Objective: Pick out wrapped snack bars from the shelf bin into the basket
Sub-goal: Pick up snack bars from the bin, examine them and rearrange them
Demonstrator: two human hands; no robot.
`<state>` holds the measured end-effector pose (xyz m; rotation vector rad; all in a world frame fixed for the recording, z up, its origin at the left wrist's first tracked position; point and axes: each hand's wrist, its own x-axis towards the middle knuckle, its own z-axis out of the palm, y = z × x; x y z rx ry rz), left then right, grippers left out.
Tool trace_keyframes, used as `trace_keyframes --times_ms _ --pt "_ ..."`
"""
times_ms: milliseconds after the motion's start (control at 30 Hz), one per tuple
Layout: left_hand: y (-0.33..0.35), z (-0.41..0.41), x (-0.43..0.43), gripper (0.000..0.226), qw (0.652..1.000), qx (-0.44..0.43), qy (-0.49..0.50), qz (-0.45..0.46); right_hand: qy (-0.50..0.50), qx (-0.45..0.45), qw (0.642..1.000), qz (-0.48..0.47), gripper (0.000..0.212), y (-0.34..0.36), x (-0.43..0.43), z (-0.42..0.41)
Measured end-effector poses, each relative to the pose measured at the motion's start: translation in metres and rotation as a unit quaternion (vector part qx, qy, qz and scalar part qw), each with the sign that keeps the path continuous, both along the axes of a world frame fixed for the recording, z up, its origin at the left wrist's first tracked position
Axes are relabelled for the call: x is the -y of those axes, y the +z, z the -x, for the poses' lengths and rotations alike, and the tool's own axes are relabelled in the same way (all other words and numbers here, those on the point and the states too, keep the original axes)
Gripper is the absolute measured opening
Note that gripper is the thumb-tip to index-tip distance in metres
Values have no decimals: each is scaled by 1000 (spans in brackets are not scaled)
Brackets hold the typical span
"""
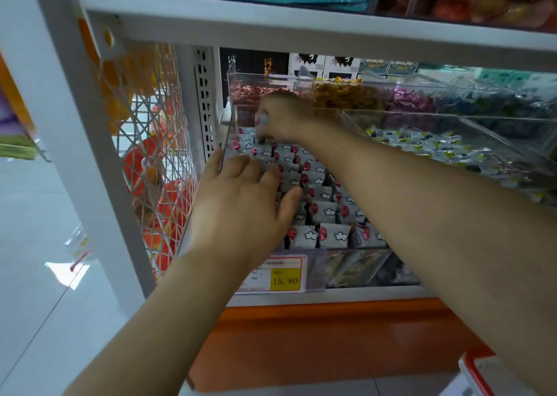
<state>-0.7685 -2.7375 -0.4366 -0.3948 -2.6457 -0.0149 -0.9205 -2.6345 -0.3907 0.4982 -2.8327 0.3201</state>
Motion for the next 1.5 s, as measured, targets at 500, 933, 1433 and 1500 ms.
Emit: trace_keyframes --times_ms 500,933,1433,1500 --pt "2 -2 0 80 1000 12 -9 -14 -86 -105 981 -139 17 -27 4 48" --pt "4 -14 7 41 993 -15 -68 -99 -99 -131 926 339 20 19 -35 -37" --pt "7 -73 -12 27 825 158 -99 -534 -3 112 667 736 8 -26 -81 -232" --pt "6 -73 -10 24 788 186 -105 -577 10 122 642 757 7 -28 -83 -236"
